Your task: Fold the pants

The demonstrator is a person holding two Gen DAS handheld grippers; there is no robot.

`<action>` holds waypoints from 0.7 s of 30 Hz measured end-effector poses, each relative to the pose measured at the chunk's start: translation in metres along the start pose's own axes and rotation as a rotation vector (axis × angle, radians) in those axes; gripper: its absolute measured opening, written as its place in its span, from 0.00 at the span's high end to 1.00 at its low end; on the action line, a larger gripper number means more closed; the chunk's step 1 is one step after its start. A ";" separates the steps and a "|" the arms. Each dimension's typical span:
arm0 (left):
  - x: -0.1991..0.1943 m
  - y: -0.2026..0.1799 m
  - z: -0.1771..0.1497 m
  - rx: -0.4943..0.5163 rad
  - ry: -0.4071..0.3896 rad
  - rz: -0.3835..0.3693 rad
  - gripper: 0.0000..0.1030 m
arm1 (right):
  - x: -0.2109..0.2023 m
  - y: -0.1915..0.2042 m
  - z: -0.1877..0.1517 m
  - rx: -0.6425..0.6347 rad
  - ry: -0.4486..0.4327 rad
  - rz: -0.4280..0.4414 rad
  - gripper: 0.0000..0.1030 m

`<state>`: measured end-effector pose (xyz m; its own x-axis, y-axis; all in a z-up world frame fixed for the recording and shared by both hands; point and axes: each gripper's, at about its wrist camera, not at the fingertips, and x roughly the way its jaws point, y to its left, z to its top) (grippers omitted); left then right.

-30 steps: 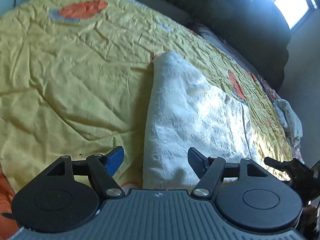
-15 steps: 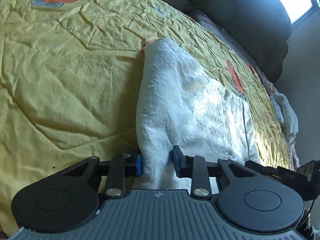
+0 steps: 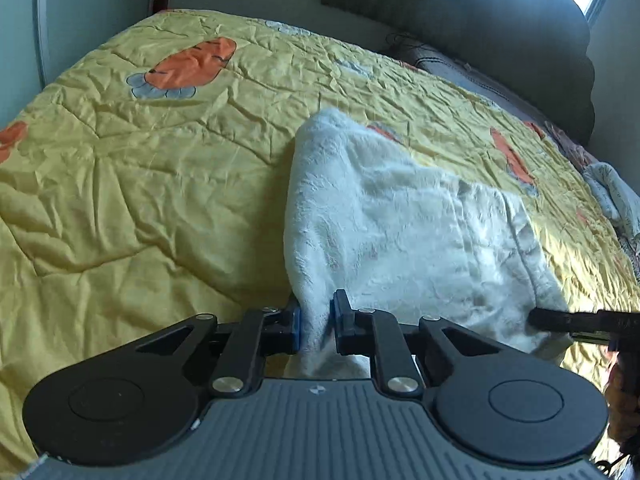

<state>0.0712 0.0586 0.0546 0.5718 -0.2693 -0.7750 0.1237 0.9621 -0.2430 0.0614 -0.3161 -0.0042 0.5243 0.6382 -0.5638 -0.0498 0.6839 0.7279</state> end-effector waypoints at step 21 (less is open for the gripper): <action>0.086 0.017 0.080 -0.086 0.023 -0.147 0.57 | 0.041 -0.014 0.074 -0.015 -0.053 -0.097 0.68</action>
<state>0.1874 0.0553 0.0303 0.5339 -0.4091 -0.7400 0.1343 0.9051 -0.4034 0.1465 -0.3250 -0.0085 0.5715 0.5492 -0.6098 -0.0090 0.7472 0.6646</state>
